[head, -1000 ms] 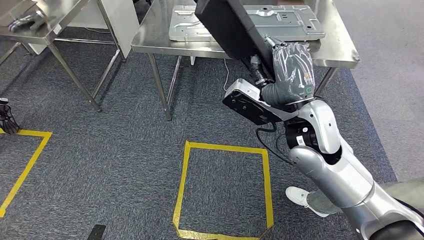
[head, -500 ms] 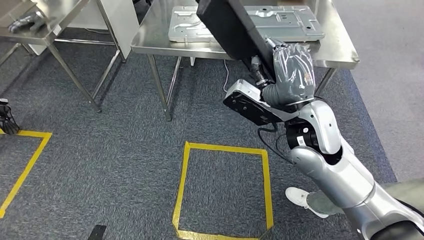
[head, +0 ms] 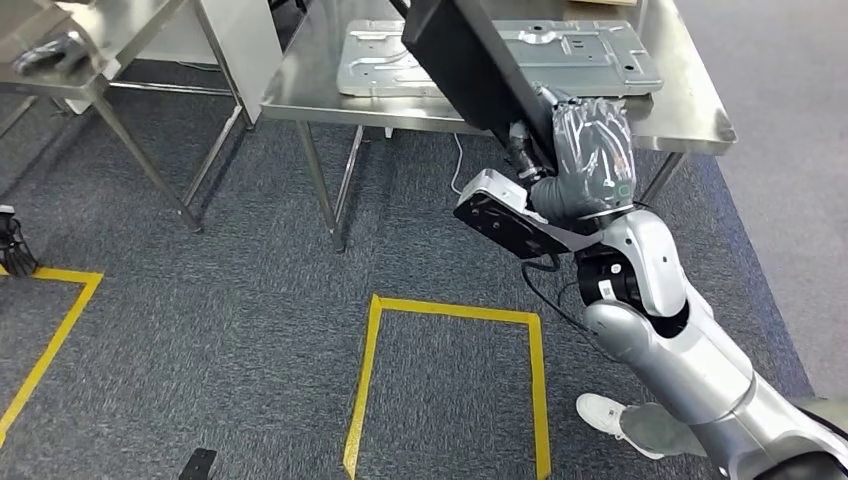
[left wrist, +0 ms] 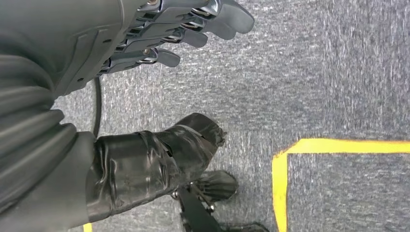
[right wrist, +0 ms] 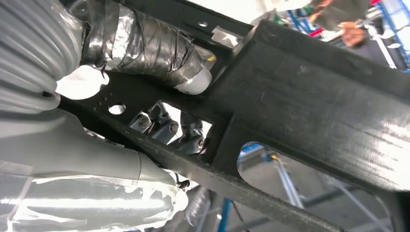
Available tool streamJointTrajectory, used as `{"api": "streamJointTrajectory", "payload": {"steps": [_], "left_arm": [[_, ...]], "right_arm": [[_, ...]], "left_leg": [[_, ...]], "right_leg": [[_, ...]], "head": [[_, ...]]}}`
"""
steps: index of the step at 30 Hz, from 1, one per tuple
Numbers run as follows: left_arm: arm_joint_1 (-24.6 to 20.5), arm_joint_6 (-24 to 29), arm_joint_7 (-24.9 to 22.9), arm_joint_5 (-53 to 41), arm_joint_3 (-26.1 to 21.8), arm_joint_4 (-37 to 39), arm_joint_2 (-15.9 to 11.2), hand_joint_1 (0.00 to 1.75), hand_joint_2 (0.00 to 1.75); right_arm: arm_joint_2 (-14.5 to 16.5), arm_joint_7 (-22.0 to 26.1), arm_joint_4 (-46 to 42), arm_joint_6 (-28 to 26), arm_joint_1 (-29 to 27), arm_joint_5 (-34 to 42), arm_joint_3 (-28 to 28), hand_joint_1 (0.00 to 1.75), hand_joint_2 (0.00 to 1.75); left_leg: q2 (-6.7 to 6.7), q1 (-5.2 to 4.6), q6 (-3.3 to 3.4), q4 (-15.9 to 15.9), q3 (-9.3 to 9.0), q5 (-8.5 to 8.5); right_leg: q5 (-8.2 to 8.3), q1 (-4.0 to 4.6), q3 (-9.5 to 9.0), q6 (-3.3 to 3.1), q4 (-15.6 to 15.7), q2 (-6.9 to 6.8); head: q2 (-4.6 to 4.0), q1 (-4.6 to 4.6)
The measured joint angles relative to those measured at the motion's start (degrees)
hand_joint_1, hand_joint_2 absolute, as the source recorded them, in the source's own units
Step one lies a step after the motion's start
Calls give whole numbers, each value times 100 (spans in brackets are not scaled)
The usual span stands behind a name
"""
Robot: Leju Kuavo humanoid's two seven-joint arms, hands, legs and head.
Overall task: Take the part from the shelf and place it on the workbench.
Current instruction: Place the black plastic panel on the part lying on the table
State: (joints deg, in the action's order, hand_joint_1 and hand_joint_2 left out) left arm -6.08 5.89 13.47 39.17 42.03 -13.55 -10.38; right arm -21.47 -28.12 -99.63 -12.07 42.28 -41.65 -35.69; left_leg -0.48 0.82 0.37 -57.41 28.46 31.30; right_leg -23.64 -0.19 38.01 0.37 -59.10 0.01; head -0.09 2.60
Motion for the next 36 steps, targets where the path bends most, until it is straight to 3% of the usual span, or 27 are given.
{"api": "streamJointTrajectory", "payload": {"steps": [2, 3, 5, 7, 8, 9, 10, 13, 14, 15, 17, 19, 20, 22, 23, 24, 25, 26, 28, 29, 30, 32, 34, 36], "left_arm": [[-4, -5, 1, 0, 0, 0, 2, 0, 175], [-8, -8, 0, 0, 0, 0, 2, 0, 175], [-4, -12, 0, 0, 0, 0, 2, 0, 175], [23, -16, -2, 0, 0, 0, 3, 0, 175], [41, -18, -2, 0, 0, 0, 3, 0, 175], [55, -19, -3, 0, 0, 0, 4, 0, 175], [66, -19, -3, 0, 0, 0, 4, 0, 175], [112, -20, -11, -2, 1, 5, -5, 0, 175], [119, -20, -15, -2, 2, 7, -6, 0, 175], [112, -20, -17, -3, 2, 7, -3, 0, 175], [54, -19, -15, -2, 2, 7, -10, 0, 175], [12, -19, -11, -1, 1, 7, -31, 0, 175], [9, -19, -11, -1, 1, 7, -38, 0, 175], [16, -12, -18, 0, 2, 7, -44, 0, 175], [21, 8, -30, -1, 2, 7, -42, 0, 175], [25, 36, -45, -1, 2, 7, -37, 0, 175], [26, 79, -66, -2, 2, 7, -26, 0, 175], [28, 134, -86, -2, 2, 8, -13, 0, 175], [23, 241, -116, -2, 2, 11, 7, 0, 175], [19, 292, -125, -2, 3, 14, 9, 0, 175], [12, 334, -128, -2, 3, 14, 9, 0, 175], [10, 400, -125, -1, 4, 15, 3, 0, 175], [3, 439, -110, -1, 4, 15, -1, 0, 175], [-14, 466, -91, 0, 4, 15, 4, 0, 175]], "right_arm": [[-14, -7, -3, -5, -13, -2, 12, 175, 175], [-22, -10, -5, -8, -16, -2, 20, 175, 175], [-34, -12, -9, -13, -35, -3, 32, 175, 175], [-35, -10, -10, -14, -73, -3, 31, 175, 175], [-37, -10, -10, -14, -91, -3, 30, 175, 175], [-38, -10, -10, -13, -102, -3, 30, 175, 175], [-40, -10, -10, -13, -108, -3, 30, 175, 175], [-48, -10, -3, -14, -141, -2, 25, 175, 175], [-51, -9, -4, -15, -153, -2, 23, 175, 175], [-51, -8, -14, -17, -157, -2, 24, 175, 175], [-61, -7, -44, -20, -136, -3, 46, 175, 175], [-76, -8, -62, -21, -115, -3, 70, 175, 175], [-82, -8, -62, -19, -116, -3, 76, 175, 175], [-85, -8, -61, -3, -133, -4, 76, 175, 175], [-89, -10, -60, 15, -143, -8, 76, 175, 175], [-92, -13, -59, 35, -149, -13, 76, 175, 175], [-96, -15, -58, 58, -152, -23, 76, 175, 175], [-97, -16, -54, 84, -155, -32, 76, 175, 175], [-100, -19, -35, 137, -175, -49, 74, 175, 175], [-106, -22, -32, 161, -190, -56, 74, 175, 175], [-112, -27, -37, 177, -201, -65, 74, 175, 175], [-126, -41, -57, 189, -188, -90, 78, 175, 175], [-133, -59, -63, 196, -164, -120, 81, 175, 175], [-134, -68, -68, 214, -168, -140, 83, 175, 175]], "left_leg": [[12, 5, -44, -223, 60, -77], [16, 12, -49, -507, 221, -135], [20, 11, -46, -1254, 750, -113], [19, 2, -55, -1668, 1242, 268], [19, 0, -54, -1651, 1399, 476], [19, -4, -40, -1493, 1499, 581], [18, -14, -5, -1212, 1549, 453], [0, -101, 124, -368, 1508, -930], [-3, -139, 147, -278, 1446, -1180], [-4, -176, 159, -280, 1367, -1152], [-6, -186, 194, -243, 1166, -956], [-11, -151, 231, -183, 916, -780], [-11, -134, 246, -160, 780, -683], [-20, -106, 254, -117, 475, -494], [-39, -91, 245, -95, 308, -393], [-63, -71, 227, -76, 137, -292], [-91, -51, 205, -59, -33, -172], [-117, -34, 175, -47, -182, -50], [-160, -30, 111, -64, -404, 190], [-174, -37, 79, -48, -470, 284], [-180, -45, 46, -87, -500, 314], [-158, -41, -6, -241, -433, 230], [-84, -32, -52, -643, -202, 195], [-20, -28, -100, -1194, 157, 506]], "right_leg": [[-56, -10, -152, -97, 60, 2], [-101, -6, -248, -137, 89, 0], [-231, 9, -458, -187, 145, -5], [-407, 36, -712, -199, 187, -2], [-509, 53, -864, -201, 206, 2], [-622, 71, -1032, -201, 222, 6], [-744, 90, -1203, -200, 234, 9], [-1120, 98, -1596, -157, 260, 51], [-1202, 82, -1709, -124, 262, 71], [-1207, 68, -1774, -87, 198, 88], [-945, 43, -1608, -33, -323, 87], [-646, 34, -1019, 16, -1202, 72], [-671, 21, -691, 39, -1545, 63], [-1154, -8, -148, 89, -1796, 57], [-1439, -24, 50, 115, -1728, 56], [-1611, -35, 196, 138, -1556, 56], [-1567, -41, 301, 148, -1294, 55], [-1196, -45, 375, 149, -948, 52], [-40, -42, 458, 110, -350, 35], [384, -32, 460, 71, -203, 34], [558, -29, 452, 24, -159, 40], [503, -31, 400, -79, -150, 59], [473, -42, 354, -162, -102, 64], [441, -35, 308, -208, -67, 68]], "head": [[0, 5], [0, 9], [0, 18], [0, 20], [0, 19], [0, 19], [0, 19], [0, -19], [0, -38], [0, -50], [0, -43], [0, -46], [0, -57], [0, -66], [0, -70], [0, -72], [0, -75], [0, -80], [0, -102], [0, -107], [0, -105], [0, -98], [0, -101], [0, -94]]}}
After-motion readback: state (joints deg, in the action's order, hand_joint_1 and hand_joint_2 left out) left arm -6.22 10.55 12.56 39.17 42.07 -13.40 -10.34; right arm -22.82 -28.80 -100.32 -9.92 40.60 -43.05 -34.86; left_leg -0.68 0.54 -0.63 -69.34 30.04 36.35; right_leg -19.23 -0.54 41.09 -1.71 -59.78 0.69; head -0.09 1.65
